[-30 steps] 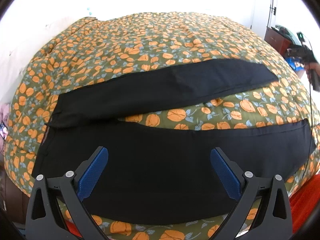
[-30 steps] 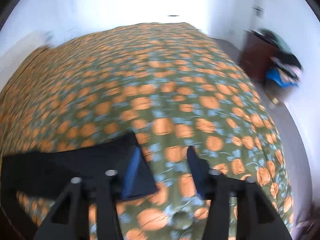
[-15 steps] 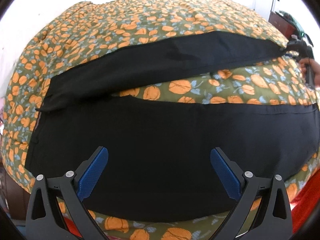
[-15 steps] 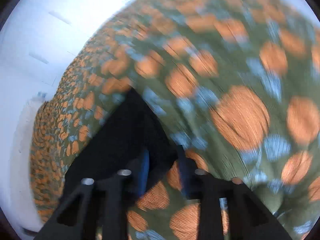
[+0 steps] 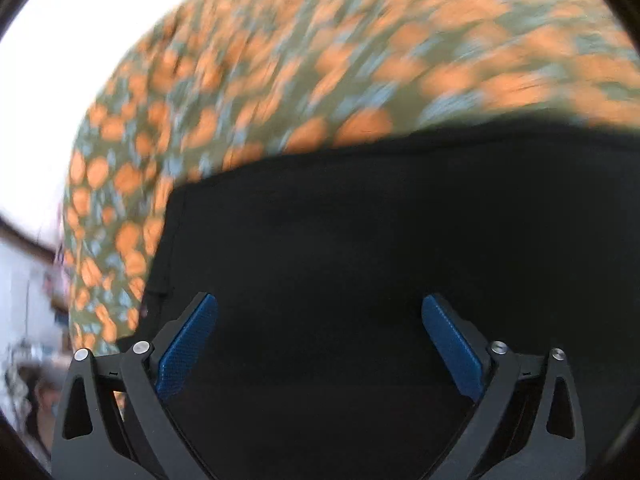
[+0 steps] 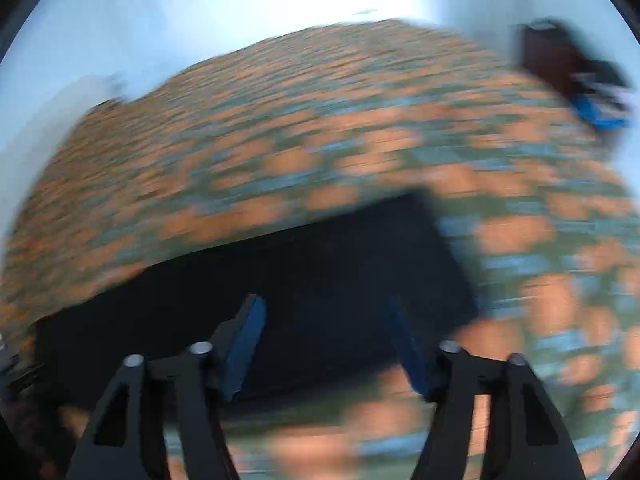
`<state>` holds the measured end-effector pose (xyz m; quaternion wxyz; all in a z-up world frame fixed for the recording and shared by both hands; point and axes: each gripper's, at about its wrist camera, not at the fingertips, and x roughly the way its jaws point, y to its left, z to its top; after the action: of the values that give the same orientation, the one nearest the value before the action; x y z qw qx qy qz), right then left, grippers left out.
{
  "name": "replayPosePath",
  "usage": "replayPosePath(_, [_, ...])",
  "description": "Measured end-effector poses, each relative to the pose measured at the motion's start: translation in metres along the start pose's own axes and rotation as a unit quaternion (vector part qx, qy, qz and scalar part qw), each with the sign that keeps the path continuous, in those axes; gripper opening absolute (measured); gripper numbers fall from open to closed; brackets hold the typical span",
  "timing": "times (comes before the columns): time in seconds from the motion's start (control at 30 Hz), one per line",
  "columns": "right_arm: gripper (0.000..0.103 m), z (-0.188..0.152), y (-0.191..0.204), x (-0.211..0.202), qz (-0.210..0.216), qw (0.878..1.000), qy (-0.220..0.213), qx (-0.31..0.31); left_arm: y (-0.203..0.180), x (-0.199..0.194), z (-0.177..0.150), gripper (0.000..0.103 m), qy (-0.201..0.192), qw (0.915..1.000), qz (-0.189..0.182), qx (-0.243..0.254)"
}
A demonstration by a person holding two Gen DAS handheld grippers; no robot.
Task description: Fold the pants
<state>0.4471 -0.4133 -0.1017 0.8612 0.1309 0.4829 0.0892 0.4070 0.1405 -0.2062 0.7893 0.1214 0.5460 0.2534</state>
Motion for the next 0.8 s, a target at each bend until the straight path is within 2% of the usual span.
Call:
replayPosePath(0.07, [0.077,-0.001,0.048,0.022,0.065,0.997,0.036,-0.023,0.017,0.009,0.006,0.103,0.002,0.9991,-0.016,-0.039])
replayPosePath(0.17, [0.083,-0.017,0.108,0.067,0.141,0.984,0.103,-0.045,0.028,-0.004,0.003,0.102,-0.002,0.9983,-0.034,-0.047])
replayPosePath(0.2, [0.083,-0.02,0.119,0.084,0.146,0.98,0.125,-0.048,0.029,-0.008,0.002,0.102,-0.007,0.9981,-0.043,-0.043])
replayPosePath(0.23, [0.083,-0.023,0.124,0.102,0.13,0.98,0.143,-0.053,0.032,-0.014,-0.003,0.102,-0.014,0.9979,-0.052,-0.035])
replayPosePath(0.27, [0.082,-0.023,0.122,0.116,0.103,0.982,0.145,-0.057,0.035,-0.023,-0.01,0.102,-0.022,0.9974,-0.064,-0.026])
replayPosePath(0.33, [0.07,-0.015,0.103,0.117,0.087,0.989,0.114,-0.028,0.046,-0.044,-0.028,0.102,-0.039,0.9943,-0.097,-0.02])
replayPosePath(0.37, [0.067,-0.01,0.093,0.109,0.071,0.993,0.097,-0.007,0.05,-0.055,-0.04,0.102,-0.047,0.9915,-0.12,-0.016])
replayPosePath(0.4, [0.071,-0.008,0.089,0.095,0.04,0.996,0.079,-0.001,0.051,-0.063,-0.047,0.102,-0.051,0.9891,-0.138,-0.012])
replayPosePath(0.43, [0.074,-0.01,0.091,0.076,0.015,0.998,0.063,-0.013,0.049,-0.078,-0.065,0.102,-0.058,0.9836,-0.17,0.003])
replayPosePath(0.47, [0.076,-0.016,0.096,0.052,0.024,0.998,0.05,-0.039,0.045,-0.09,-0.08,0.102,-0.063,0.9792,-0.193,0.016])
replayPosePath(0.53, [0.077,-0.04,0.107,0.014,0.062,0.995,0.051,-0.067,0.032,-0.109,-0.105,0.102,-0.068,0.9707,-0.227,0.04])
replayPosePath(0.6, [0.079,-0.084,0.12,-0.025,0.112,0.989,0.072,-0.07,0.003,-0.134,-0.136,0.102,-0.067,0.9554,-0.278,0.073])
replayPosePath(0.7, [0.08,-0.152,0.133,-0.052,0.176,0.976,0.114,-0.064,-0.036,-0.158,-0.171,0.102,-0.054,0.9325,-0.34,0.109])
replayPosePath(0.77, [0.08,-0.207,0.131,-0.065,0.194,0.968,0.147,-0.063,-0.071,-0.168,-0.201,0.102,-0.043,0.9236,-0.344,0.163])
replayPosePath(0.8, [0.08,-0.227,0.126,-0.065,0.183,0.968,0.158,-0.062,-0.078,-0.169,-0.209,0.102,-0.044,0.9253,-0.333,0.177])
